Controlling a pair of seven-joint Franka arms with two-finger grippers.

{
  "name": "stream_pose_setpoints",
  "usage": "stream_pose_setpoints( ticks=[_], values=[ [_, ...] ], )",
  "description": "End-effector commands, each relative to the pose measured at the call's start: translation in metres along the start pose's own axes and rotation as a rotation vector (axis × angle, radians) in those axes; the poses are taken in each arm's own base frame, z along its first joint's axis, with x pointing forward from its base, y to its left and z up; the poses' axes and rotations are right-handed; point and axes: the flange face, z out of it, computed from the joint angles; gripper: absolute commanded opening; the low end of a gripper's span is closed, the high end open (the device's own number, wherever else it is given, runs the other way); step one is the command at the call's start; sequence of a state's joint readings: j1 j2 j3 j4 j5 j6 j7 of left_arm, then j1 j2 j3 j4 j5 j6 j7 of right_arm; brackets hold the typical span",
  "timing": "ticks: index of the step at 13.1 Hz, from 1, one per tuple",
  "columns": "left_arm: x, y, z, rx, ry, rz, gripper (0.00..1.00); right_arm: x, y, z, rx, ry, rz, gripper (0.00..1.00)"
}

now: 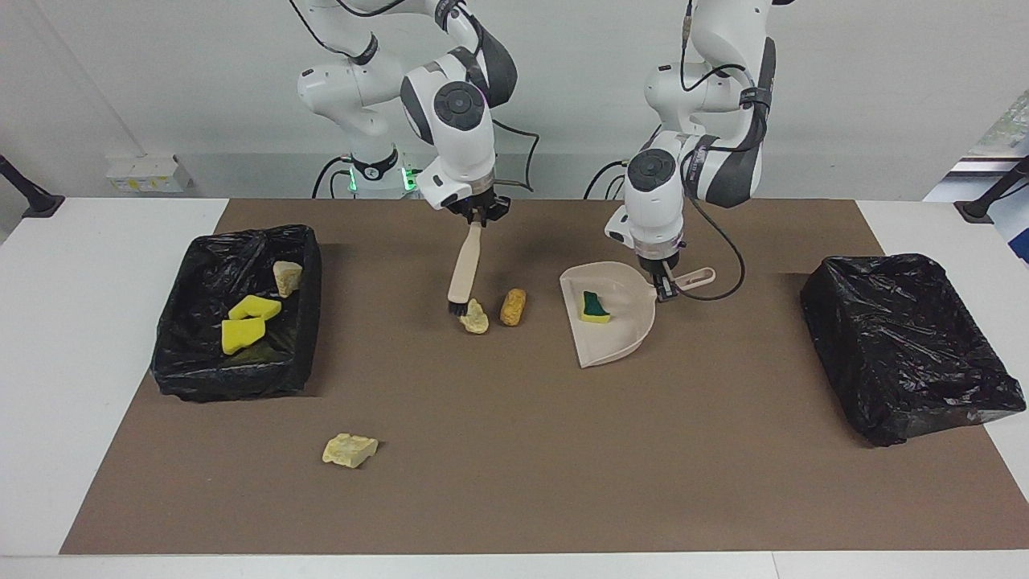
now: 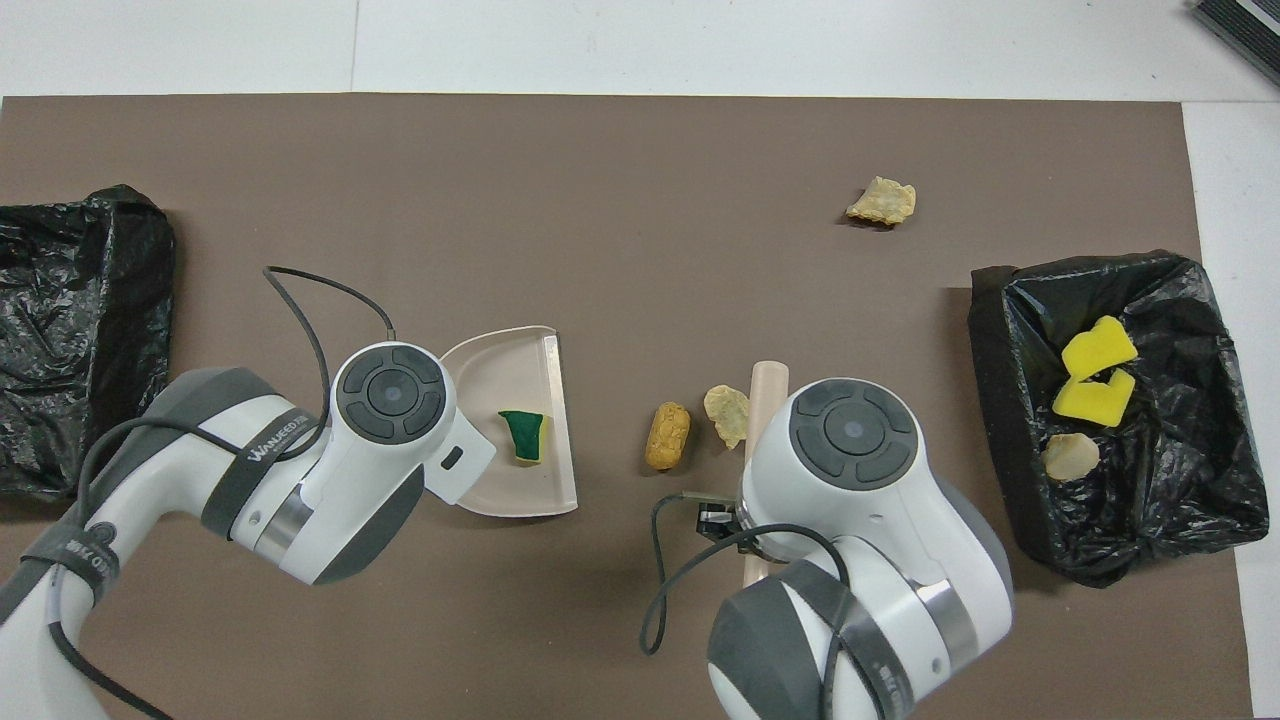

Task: Sweep and dump trash in bin
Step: 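Sweep the crusts into the dustpan with the right gripper's brush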

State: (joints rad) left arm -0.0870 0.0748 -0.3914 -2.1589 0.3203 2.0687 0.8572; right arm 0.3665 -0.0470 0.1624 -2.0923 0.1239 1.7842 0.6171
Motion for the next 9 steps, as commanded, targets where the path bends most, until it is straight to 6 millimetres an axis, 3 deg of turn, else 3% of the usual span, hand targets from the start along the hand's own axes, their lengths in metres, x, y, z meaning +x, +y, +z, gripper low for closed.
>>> stream_pose_setpoints(
  ticks=[1, 3, 5, 7, 9],
  values=[
    [-0.009, 0.006, 0.002, 0.014, 0.006, -0.003, 0.00, 0.013, 0.048, 0.019, -0.020, -0.013, -0.120, 0.00],
    [-0.009, 0.006, 0.002, 0.011, 0.007, -0.006, 0.00, 0.030, 0.086, 0.033, 0.009, 0.010, -0.228, 0.00],
    [-0.009, 0.006, 0.002, 0.009, 0.012, -0.007, 0.00, 0.047, 0.102, 0.047, 0.020, 0.001, -0.342, 0.00],
    [-0.012, 0.004, 0.003, 0.008, 0.015, -0.015, 0.00, 0.049, 0.091, 0.058, 0.013, 0.002, -0.373, 0.00],
    [-0.012, 0.004, 0.003, 0.007, 0.022, -0.020, 0.00, 0.045, 0.056, 0.072, 0.005, 0.020, -0.427, 0.00]
  ],
)
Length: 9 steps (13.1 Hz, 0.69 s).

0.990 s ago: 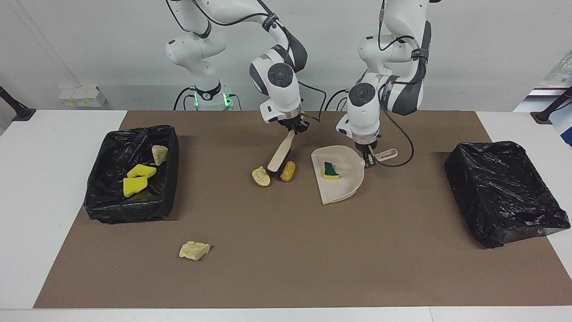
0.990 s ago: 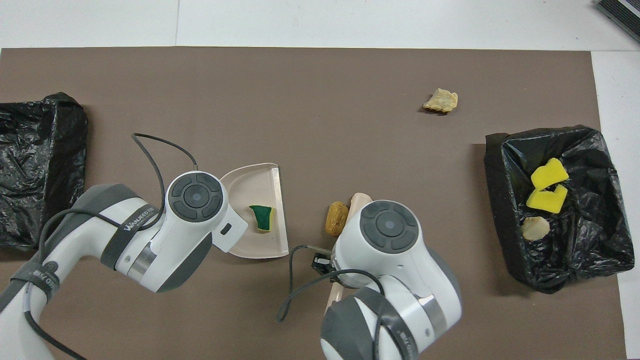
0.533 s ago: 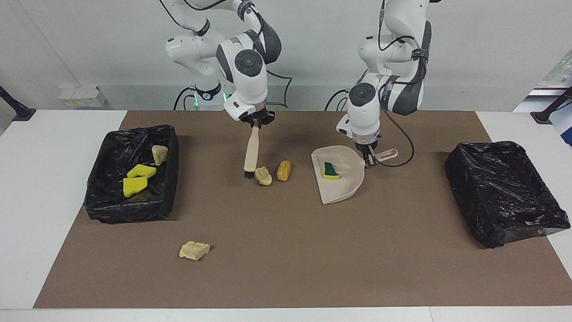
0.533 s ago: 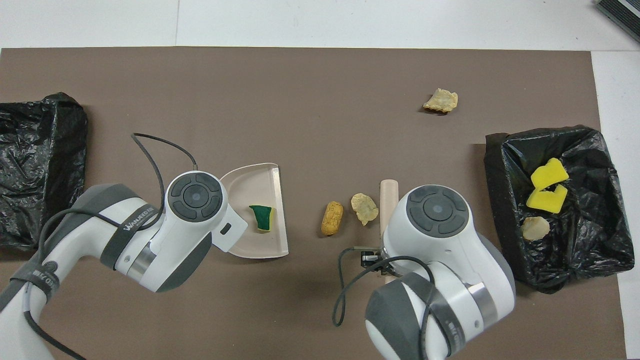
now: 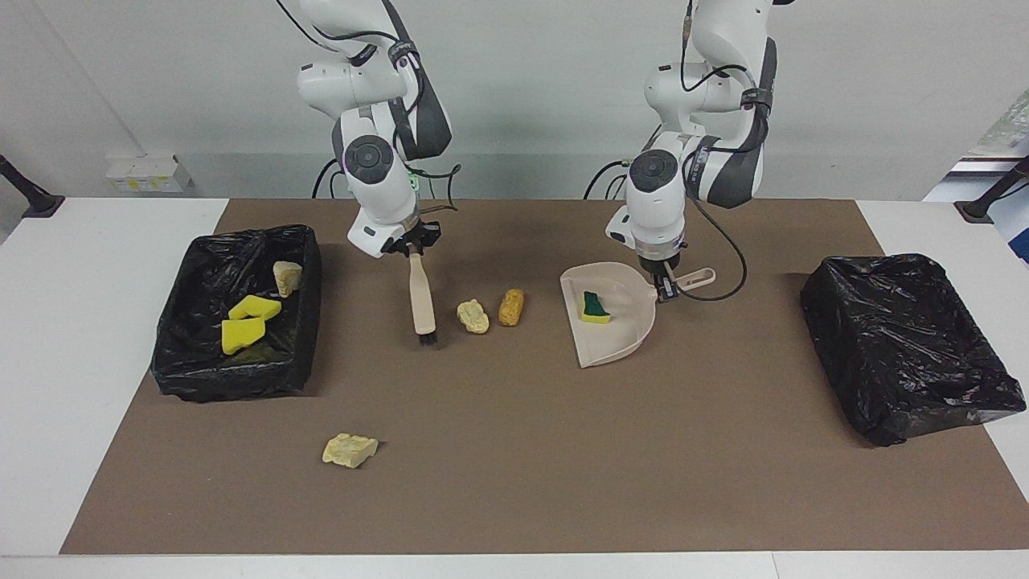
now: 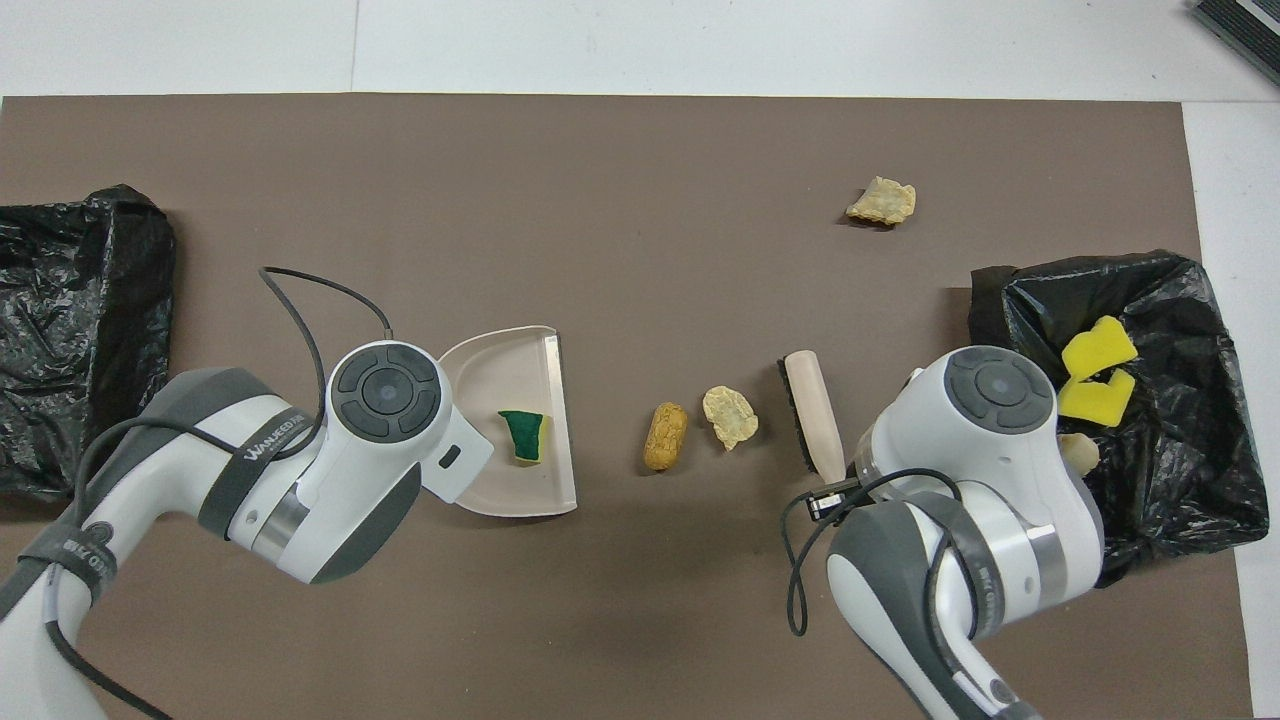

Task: Sweep and dump trash in bin
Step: 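Sweep the crusts into the dustpan with the right gripper's brush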

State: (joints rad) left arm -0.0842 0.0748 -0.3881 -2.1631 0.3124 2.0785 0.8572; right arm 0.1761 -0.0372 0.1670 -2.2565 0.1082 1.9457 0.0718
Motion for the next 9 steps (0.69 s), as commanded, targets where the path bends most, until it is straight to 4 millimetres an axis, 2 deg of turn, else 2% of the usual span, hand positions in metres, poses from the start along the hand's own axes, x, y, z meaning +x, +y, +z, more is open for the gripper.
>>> stream_pose_setpoints(
  ticks=[1, 2, 4, 5, 7, 9],
  values=[
    [-0.011, 0.005, 0.002, 0.008, 0.012, -0.012, 0.00, 0.008, -0.045, 0.020, -0.020, 0.028, -0.088, 0.00],
    [-0.011, 0.005, 0.002, 0.008, 0.012, -0.013, 0.00, 0.013, -0.060, 0.029, -0.017, 0.032, -0.077, 0.00],
    [-0.011, 0.005, 0.002, 0.008, 0.012, -0.013, 0.00, 0.018, -0.112, 0.048, -0.016, 0.043, -0.038, 0.00],
    [-0.011, 0.005, 0.002, 0.008, 0.012, -0.013, 0.00, 0.022, -0.132, 0.051, 0.040, 0.042, 0.006, 0.00],
    [-0.011, 0.005, 0.002, 0.008, 0.013, -0.010, 0.00, 0.024, -0.185, 0.045, 0.170, 0.034, 0.054, 0.00],
    [-0.013, 0.005, 0.004, 0.002, 0.010, -0.015, 0.00, 0.034, -0.210, 0.035, 0.253, 0.047, 0.106, 0.00]
  ],
)
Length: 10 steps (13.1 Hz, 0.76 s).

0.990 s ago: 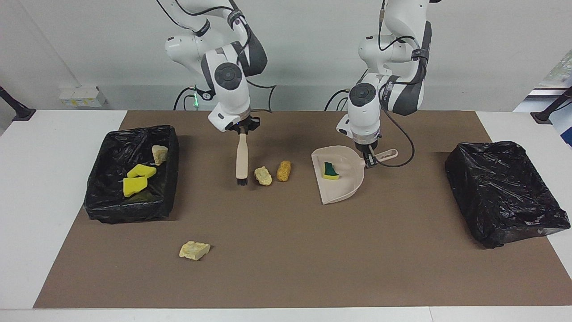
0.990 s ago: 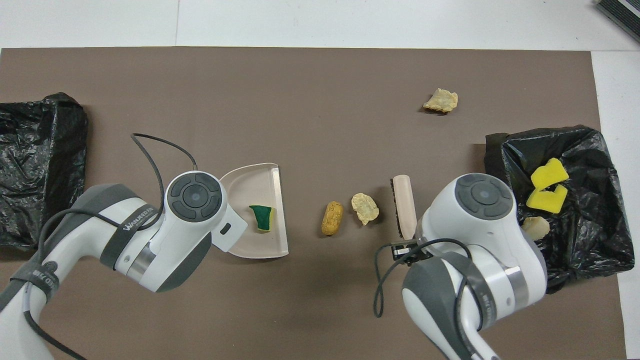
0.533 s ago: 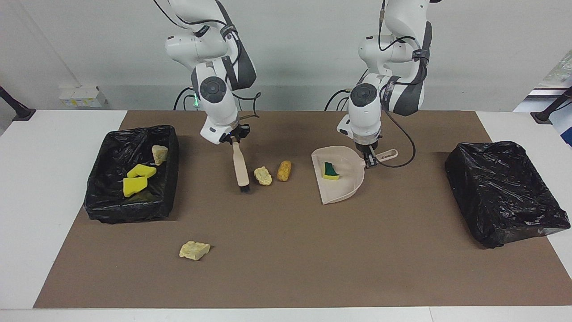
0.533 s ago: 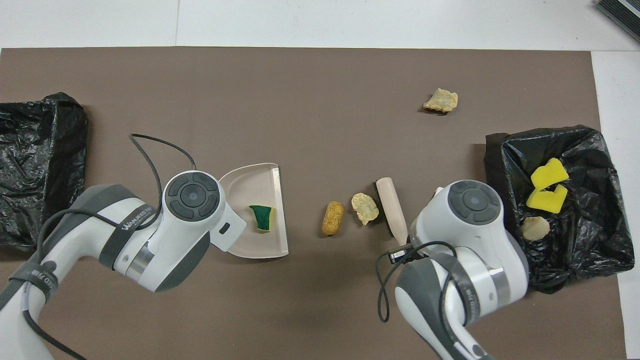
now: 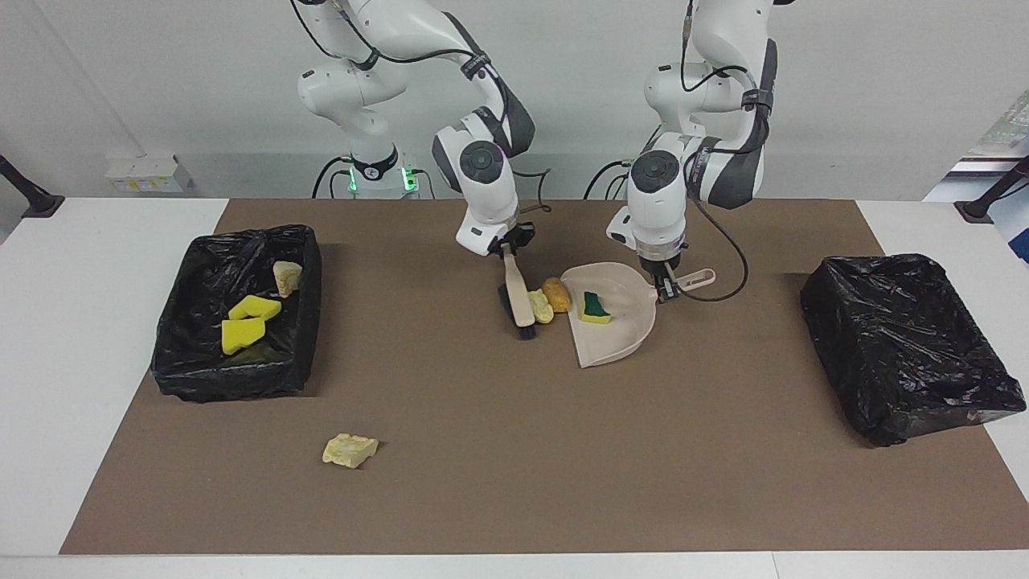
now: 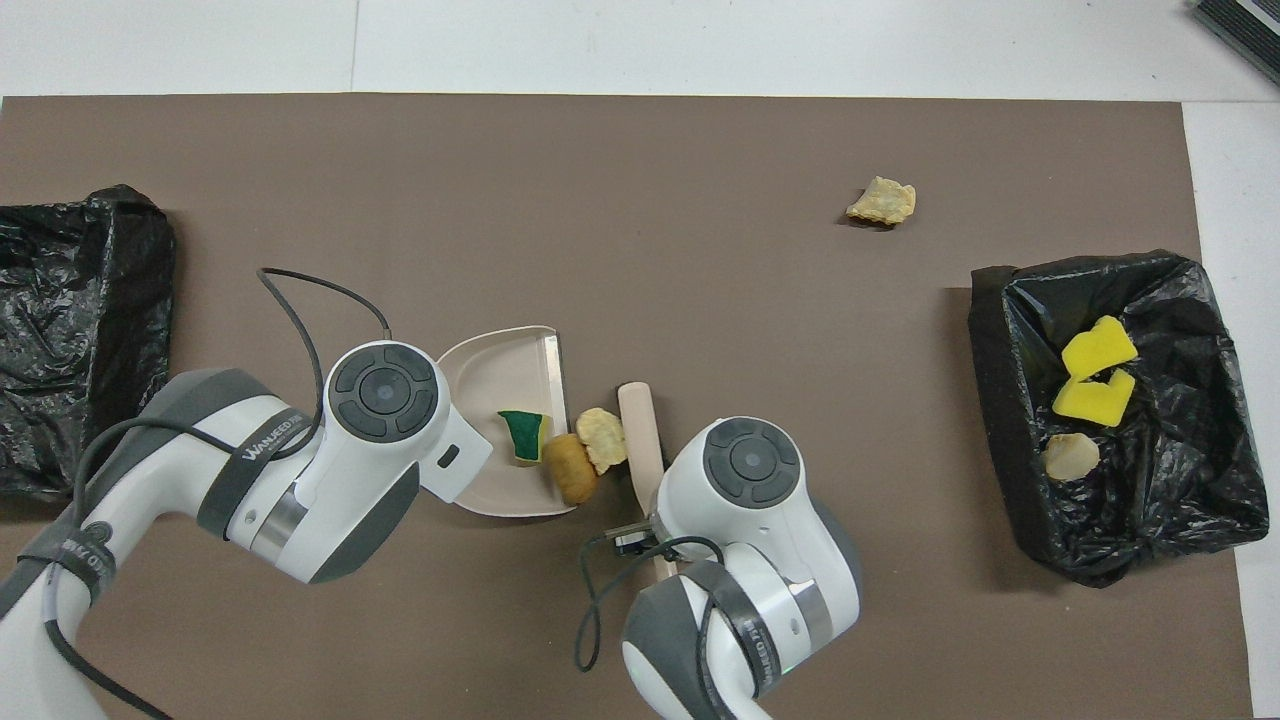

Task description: Sweep and dump trash in bin

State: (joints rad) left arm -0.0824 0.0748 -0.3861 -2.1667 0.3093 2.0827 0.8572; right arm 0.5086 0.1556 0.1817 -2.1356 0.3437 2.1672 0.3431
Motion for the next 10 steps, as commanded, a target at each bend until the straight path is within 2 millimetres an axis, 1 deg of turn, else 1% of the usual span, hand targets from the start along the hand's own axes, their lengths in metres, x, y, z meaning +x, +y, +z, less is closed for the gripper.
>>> stream_pose_setpoints(
  ticks=[1, 2, 3, 4, 6, 7, 9, 10],
  values=[
    [-0.012, 0.006, 0.003, 0.005, 0.006, -0.010, 0.00, 0.015, -0.037, -0.002, 0.147, 0.007, 0.077, 0.00],
    [-0.013, 0.005, 0.003, 0.003, 0.005, -0.010, 0.00, 0.015, -0.048, -0.005, 0.265, 0.016, 0.140, 0.00],
    [-0.012, 0.006, 0.003, 0.002, 0.005, -0.009, 0.00, 0.010, -0.060, -0.004, 0.332, 0.023, 0.164, 0.00],
    [-0.013, 0.005, 0.003, 0.002, 0.004, -0.008, 0.00, 0.007, -0.065, -0.003, 0.333, 0.026, 0.146, 0.00],
    [-0.014, 0.005, 0.003, 0.002, 0.006, -0.008, 0.00, 0.004, -0.060, -0.001, 0.322, 0.008, 0.138, 0.00],
    [-0.014, 0.005, 0.003, 0.003, 0.005, -0.004, 0.00, 0.000, -0.055, 0.000, 0.311, 0.000, 0.138, 0.00],
    [-0.013, 0.005, 0.003, 0.004, 0.007, -0.006, 0.00, -0.003, -0.038, -0.014, 0.264, -0.004, 0.125, 0.00],
    [-0.013, 0.005, 0.003, 0.003, 0.007, -0.009, 0.00, -0.004, -0.027, -0.025, 0.246, 0.000, 0.119, 0.00]
  ],
)
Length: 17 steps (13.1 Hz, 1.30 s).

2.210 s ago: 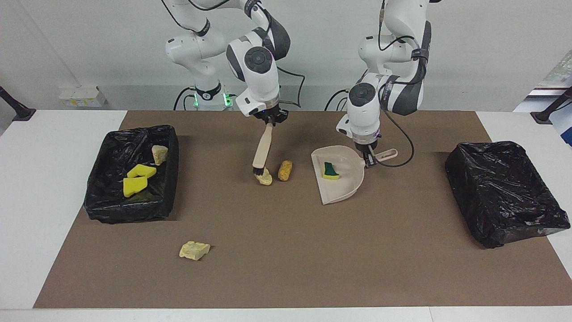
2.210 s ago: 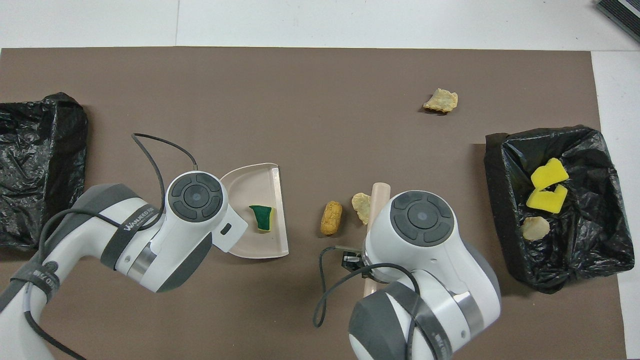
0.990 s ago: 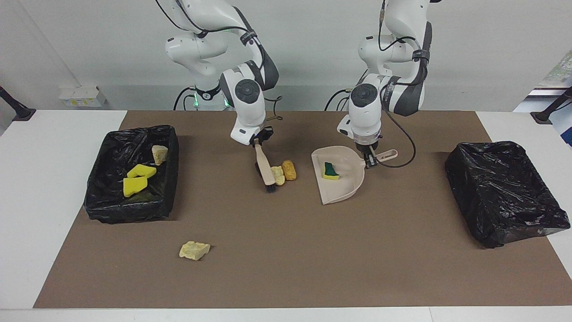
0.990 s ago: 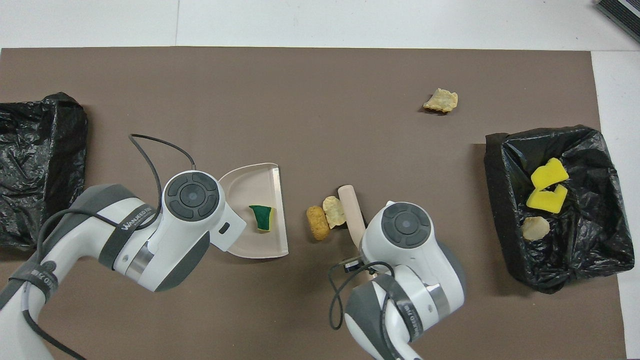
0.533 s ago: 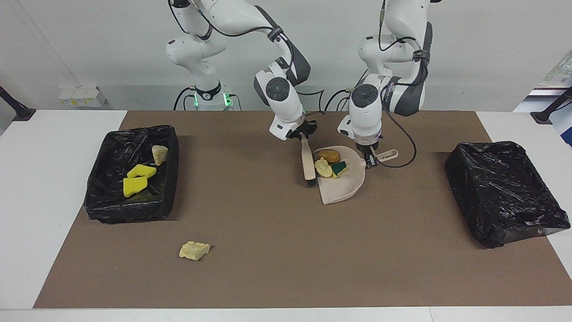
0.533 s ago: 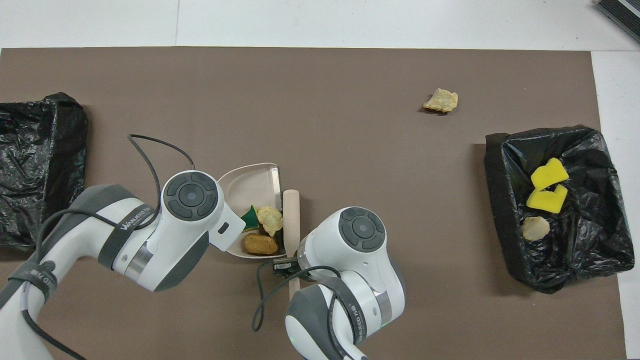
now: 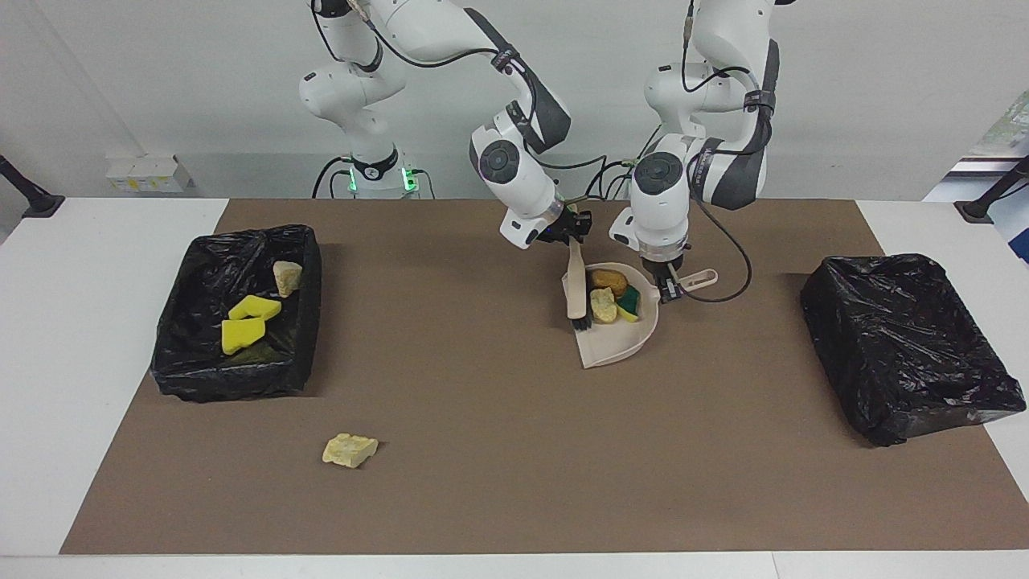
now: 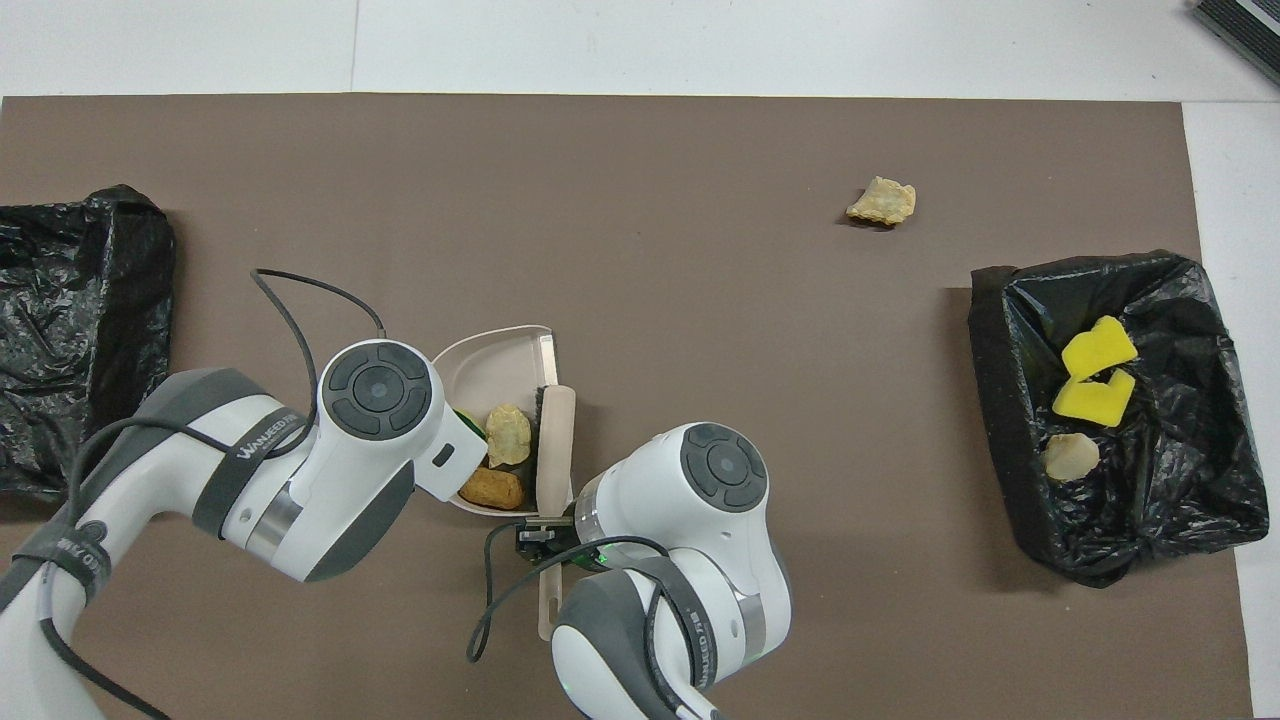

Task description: Sweep and dump trash in bin

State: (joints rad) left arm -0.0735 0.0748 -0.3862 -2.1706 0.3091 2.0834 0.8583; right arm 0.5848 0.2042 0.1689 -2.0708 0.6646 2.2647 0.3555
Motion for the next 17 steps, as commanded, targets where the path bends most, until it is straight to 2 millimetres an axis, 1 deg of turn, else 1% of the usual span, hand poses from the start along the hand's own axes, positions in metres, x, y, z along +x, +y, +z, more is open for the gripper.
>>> stream_pose_setpoints(
  ticks=[1, 3, 4, 5, 6, 7, 8, 9, 10, 11, 12, 13, 14, 15, 16, 17],
  values=[
    [-0.009, 0.006, 0.000, 0.009, 0.009, -0.004, 0.00, -0.004, 0.025, -0.044, -0.055, -0.001, -0.033, 0.00],
    [-0.012, 0.004, 0.001, 0.009, 0.012, -0.014, 0.00, 0.003, 0.046, -0.078, -0.112, -0.003, -0.036, 0.00],
    [-0.010, 0.002, 0.000, 0.015, 0.017, -0.009, 0.00, 0.007, 0.055, -0.094, -0.137, -0.004, -0.034, 0.00],
    [-0.008, -0.003, -0.003, 0.027, 0.029, -0.012, 0.00, 0.014, 0.070, -0.107, -0.184, -0.014, -0.031, 0.00],
    [-0.007, -0.007, -0.007, 0.031, 0.035, -0.016, 0.00, 0.023, 0.084, -0.124, -0.239, -0.008, -0.028, 0.00],
    [-0.006, -0.009, -0.005, 0.028, 0.036, -0.017, 0.00, 0.034, 0.112, -0.141, -0.291, -0.007, 0.001, 0.00],
    [-0.007, -0.010, -0.006, 0.030, 0.038, -0.025, 0.00, 0.045, 0.135, -0.154, -0.324, 0.005, 0.029, 0.00],
    [-0.007, -0.015, -0.010, 0.032, 0.045, -0.056, 0.00, 0.054, 0.153, -0.161, -0.370, 0.021, 0.041, 0.00],
    [-0.007, -0.021, -0.012, 0.028, 0.047, -0.096, 0.00, 0.059, 0.165, -0.166, -0.421, 0.038, 0.039, 0.00],
    [-0.004, -0.027, -0.012, 0.018, 0.051, -0.134, 0.00, 0.068, 0.180, -0.177, -0.472, 0.069, 0.038, 0.00],
    [0.003, -0.036, -0.009, 0.000, 0.057, -0.175, 0.00, 0.084, 0.202, -0.187, -0.516, 0.094, 0.044, 0.00],
    [0.007, -0.049, -0.012, -0.007, 0.069, -0.209, 0.00, 0.105, 0.222, -0.210, -0.556, 0.117, 0.027, 0.00],
    [0.007, -0.057, -0.017, -0.015, 0.068, -0.216, 0.00, 0.125, 0.236, -0.218, -0.581, 0.119, 0.001, 0.00],
    [0.007, -0.060, -0.019, -0.021, 0.067, -0.221, 0.00, 0.143, 0.247, -0.226, -0.604, 0.133, -0.032, 0.00],
    [0.008, -0.059, -0.017, -0.022, 0.065, -0.217, 0.00, 0.160, 0.256, -0.237, -0.634, 0.149, -0.053, 0.00],
    [0.009, -0.054, -0.015, -0.023, 0.060, -0.212, 0.00, 0.176, 0.261, -0.238, -0.673, 0.155, -0.070, 0.00]
  ],
)
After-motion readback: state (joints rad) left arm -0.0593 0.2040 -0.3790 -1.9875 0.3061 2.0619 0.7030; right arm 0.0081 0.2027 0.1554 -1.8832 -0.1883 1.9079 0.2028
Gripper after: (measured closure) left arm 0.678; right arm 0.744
